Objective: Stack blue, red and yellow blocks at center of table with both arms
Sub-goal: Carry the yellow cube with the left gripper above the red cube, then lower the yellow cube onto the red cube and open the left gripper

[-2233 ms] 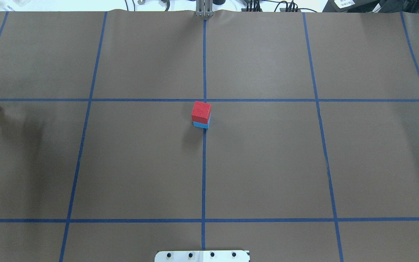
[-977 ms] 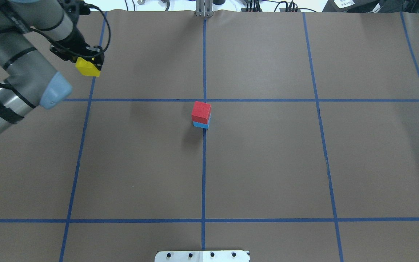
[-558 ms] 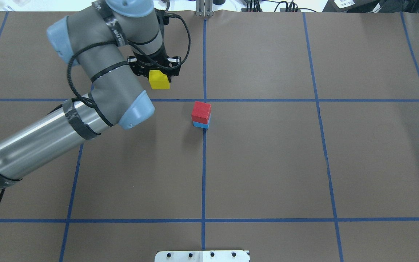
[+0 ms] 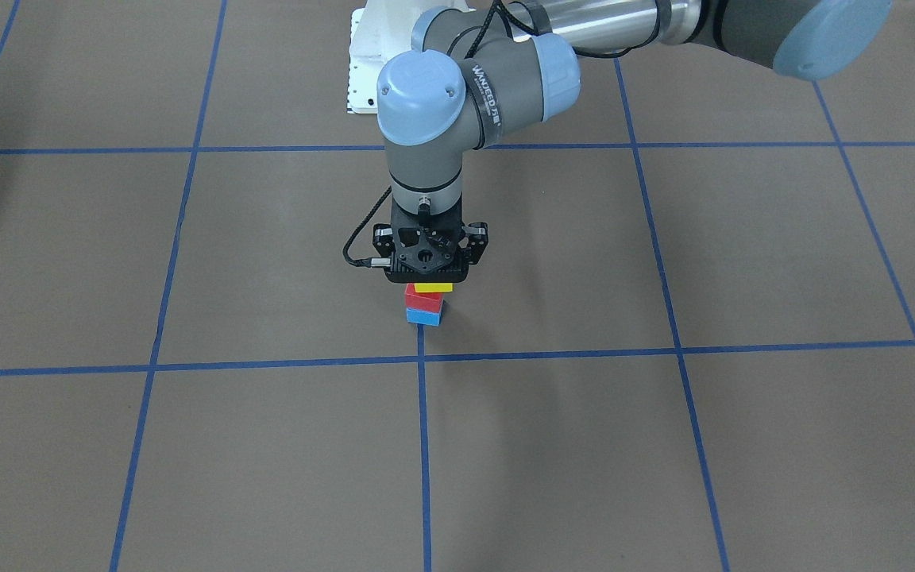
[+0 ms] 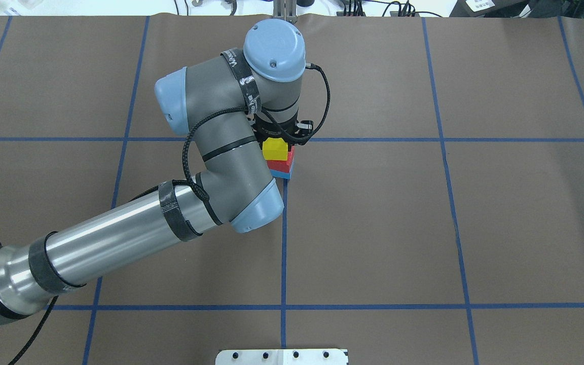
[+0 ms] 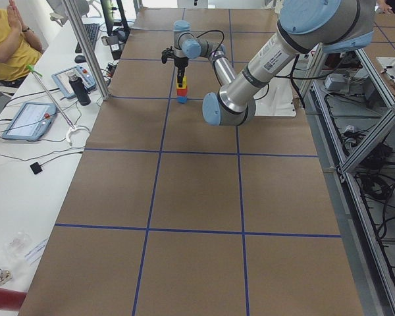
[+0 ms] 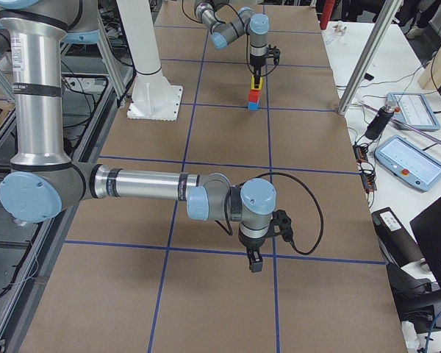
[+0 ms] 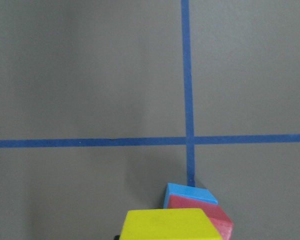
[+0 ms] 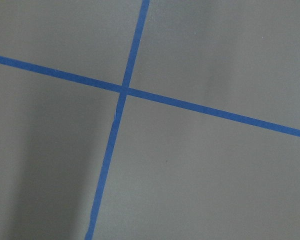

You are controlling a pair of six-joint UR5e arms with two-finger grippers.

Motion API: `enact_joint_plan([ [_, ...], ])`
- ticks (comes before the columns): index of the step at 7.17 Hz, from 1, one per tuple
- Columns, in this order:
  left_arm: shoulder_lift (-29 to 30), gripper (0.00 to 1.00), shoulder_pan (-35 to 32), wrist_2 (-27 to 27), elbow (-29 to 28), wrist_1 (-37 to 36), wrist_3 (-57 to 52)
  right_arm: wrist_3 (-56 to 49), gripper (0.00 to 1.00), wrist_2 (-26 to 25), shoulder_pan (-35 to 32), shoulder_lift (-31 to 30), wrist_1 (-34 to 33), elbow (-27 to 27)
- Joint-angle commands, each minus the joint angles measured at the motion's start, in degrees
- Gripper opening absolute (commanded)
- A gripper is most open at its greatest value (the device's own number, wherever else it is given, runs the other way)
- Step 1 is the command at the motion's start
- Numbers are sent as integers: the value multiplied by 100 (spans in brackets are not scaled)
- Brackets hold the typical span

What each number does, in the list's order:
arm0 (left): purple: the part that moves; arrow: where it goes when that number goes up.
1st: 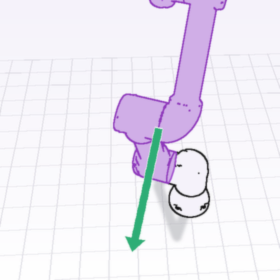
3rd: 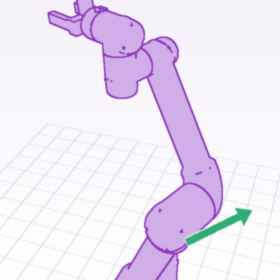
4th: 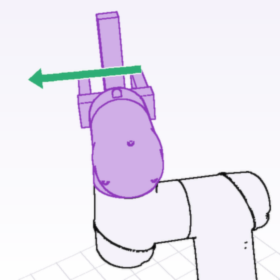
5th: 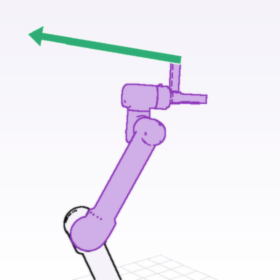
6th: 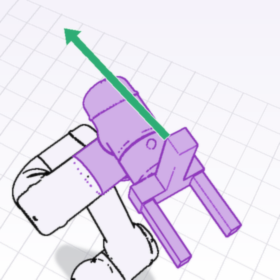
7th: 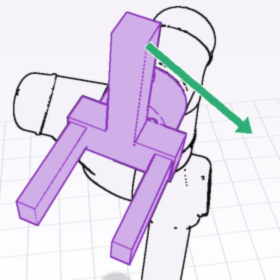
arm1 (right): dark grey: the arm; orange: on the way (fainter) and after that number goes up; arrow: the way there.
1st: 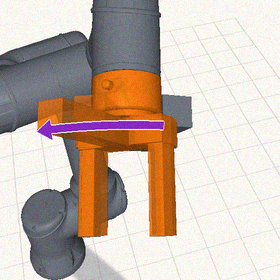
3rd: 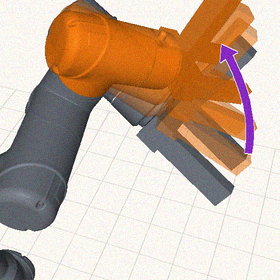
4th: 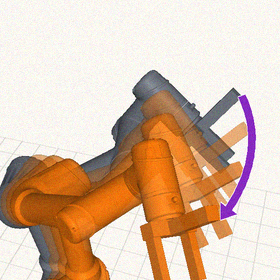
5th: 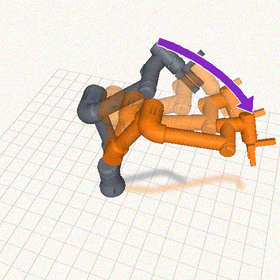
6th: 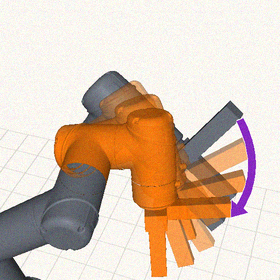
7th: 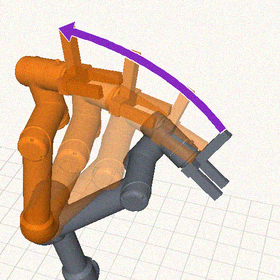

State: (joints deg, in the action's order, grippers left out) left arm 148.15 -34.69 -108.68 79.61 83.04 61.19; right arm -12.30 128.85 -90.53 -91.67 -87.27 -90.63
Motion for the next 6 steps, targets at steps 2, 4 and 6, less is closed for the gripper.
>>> enact_joint_plan([
  [2, 29, 0, 41, 31, -7, 19, -466, 0, 100, 0, 0, 0, 0, -8],
  [4, 3, 0, 41, 31, -15, 36, -679, 0, 100, 0, 0, 9, 0, -8],
  [6, -6, 23, 41, 31, -77, 80, -688, 0, 100, 0, 0, 0, 0, 1],
])
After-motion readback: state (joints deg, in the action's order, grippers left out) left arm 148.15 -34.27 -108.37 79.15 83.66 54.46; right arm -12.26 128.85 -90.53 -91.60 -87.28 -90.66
